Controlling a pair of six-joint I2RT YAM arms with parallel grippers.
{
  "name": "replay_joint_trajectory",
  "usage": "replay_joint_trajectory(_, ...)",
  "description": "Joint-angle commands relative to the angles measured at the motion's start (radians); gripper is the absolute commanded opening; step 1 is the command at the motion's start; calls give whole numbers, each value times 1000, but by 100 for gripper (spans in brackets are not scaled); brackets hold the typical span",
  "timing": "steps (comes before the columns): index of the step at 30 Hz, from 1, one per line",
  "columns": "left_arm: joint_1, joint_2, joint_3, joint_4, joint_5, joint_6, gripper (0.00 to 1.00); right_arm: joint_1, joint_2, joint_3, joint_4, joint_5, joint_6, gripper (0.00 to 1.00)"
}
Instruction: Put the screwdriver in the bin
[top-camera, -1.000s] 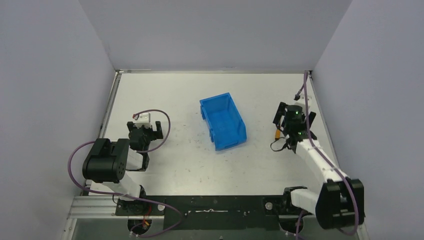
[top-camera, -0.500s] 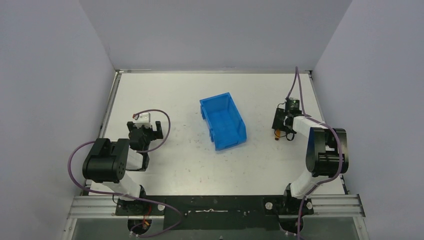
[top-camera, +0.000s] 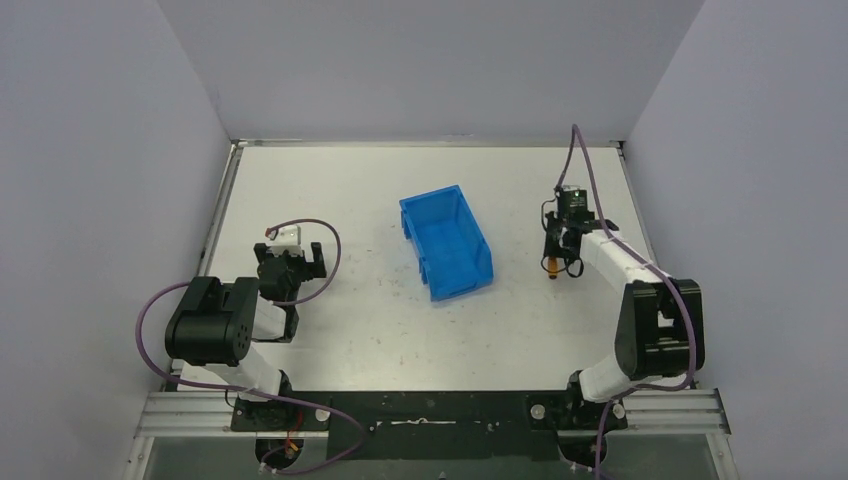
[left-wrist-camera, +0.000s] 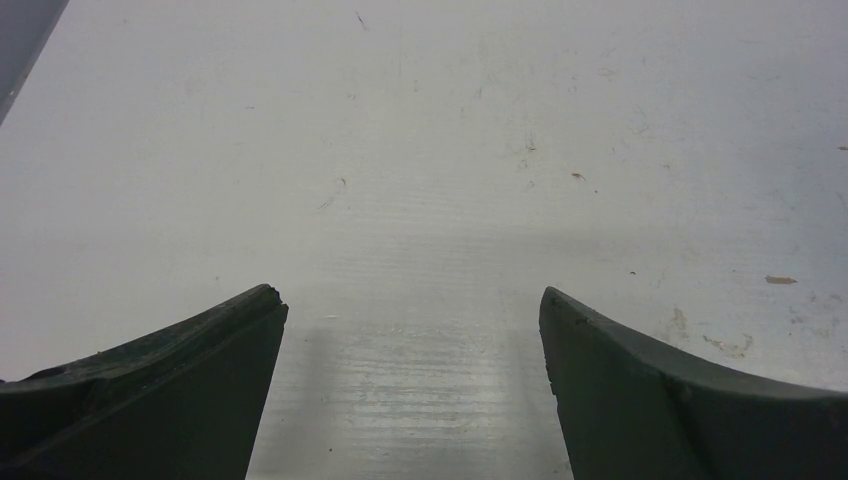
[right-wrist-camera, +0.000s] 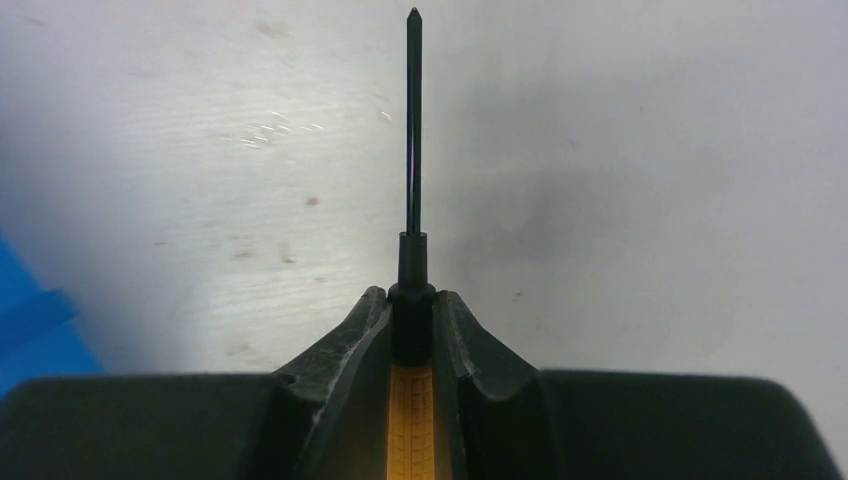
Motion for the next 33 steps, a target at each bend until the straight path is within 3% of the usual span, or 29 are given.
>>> replay_joint_trajectory(1, 4, -7, 20, 61, -8, -6, 97, 136, -166, 160, -68, 56, -30, 0)
replay_joint_trajectory(7, 4, -7, 20, 60, -7, -6, 97, 425, -231, 283, 1, 72, -76, 0)
replay_joint_trajectory(13, 4, -7, 20, 61, -8, -5, 97, 643, -130, 354, 92, 77, -160, 0)
replay_joint_trajectory(33, 4, -7, 21, 60, -8, -6, 97, 632, 313, 351, 100, 119, -113, 0)
